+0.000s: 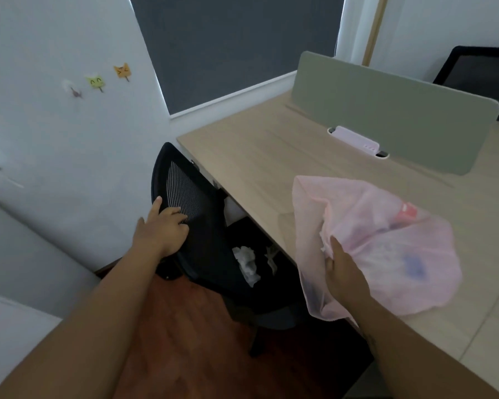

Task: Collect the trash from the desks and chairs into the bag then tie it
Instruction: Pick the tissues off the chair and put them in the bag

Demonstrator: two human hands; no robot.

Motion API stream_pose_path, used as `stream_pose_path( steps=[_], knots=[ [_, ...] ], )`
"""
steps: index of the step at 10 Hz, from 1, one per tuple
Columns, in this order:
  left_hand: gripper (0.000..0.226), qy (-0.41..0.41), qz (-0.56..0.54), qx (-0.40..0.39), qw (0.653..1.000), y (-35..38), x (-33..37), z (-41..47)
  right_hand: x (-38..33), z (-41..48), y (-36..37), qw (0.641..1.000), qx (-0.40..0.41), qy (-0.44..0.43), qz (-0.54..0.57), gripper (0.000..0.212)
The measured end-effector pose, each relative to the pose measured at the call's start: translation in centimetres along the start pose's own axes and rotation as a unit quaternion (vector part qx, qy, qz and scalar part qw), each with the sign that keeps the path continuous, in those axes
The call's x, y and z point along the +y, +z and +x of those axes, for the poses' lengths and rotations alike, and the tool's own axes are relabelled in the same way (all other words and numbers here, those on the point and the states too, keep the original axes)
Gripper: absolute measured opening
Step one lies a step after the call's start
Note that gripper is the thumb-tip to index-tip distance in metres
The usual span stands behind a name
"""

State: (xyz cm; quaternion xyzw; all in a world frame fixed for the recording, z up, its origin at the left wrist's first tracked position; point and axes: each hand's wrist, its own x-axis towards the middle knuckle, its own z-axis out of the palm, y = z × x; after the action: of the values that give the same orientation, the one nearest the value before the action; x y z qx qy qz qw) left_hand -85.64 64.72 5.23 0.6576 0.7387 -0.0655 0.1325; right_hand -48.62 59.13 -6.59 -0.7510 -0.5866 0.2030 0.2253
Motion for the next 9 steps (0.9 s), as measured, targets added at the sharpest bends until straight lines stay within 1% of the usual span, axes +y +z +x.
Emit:
stream_pose_path(
  steps=[1,2,3,4,5,6,7,8,9],
  knots=[
    [0.045,0.038,-0.018,0.051,0.998,-0.2,-3.2,0.0,-0.3,0.3,0.8,0.999,0.006,-0.026,-0.031,0.050],
    [0.041,0.044,-0.061,0.063,0.995,0.0,-6.3,0.7,-0.4,0.8,1.4,0.998,-0.039,0.000,-0.055,0.053],
    [0.045,0.015,-0.073,0.080,0.994,-0.2,-7.4,0.8,-0.6,1.5,1.7,0.996,-0.033,-0.011,-0.078,0.053],
    [0.061,-0.032,0.100,0.025,0.994,-0.8,-6.1,1.1,-0.1,2.7,2.6,0.992,-0.017,-0.051,-0.111,0.052],
    [0.057,-0.010,0.180,0.054,0.982,0.1,-1.8,2.0,-0.9,4.7,3.6,0.990,-0.036,-0.064,-0.120,0.050],
    [0.050,0.014,0.084,0.046,0.995,3.7,2.9,3.0,-2.3,7.2,4.1,0.988,-0.062,-0.077,-0.118,0.050],
    [0.054,0.013,0.046,-0.016,0.999,9.1,5.0,4.1,-1.2,10.4,6.2,0.945,-0.114,-0.158,-0.261,0.072],
    [0.078,0.001,0.026,-0.033,0.999,14.0,5.7,5.0,-0.5,14.0,7.8,0.910,-0.139,-0.193,-0.339,0.070],
    [0.080,-0.033,-0.020,-0.045,0.998,18.1,6.3,6.7,-0.7,17.2,8.7,0.879,-0.108,-0.244,-0.395,0.058]
  ],
)
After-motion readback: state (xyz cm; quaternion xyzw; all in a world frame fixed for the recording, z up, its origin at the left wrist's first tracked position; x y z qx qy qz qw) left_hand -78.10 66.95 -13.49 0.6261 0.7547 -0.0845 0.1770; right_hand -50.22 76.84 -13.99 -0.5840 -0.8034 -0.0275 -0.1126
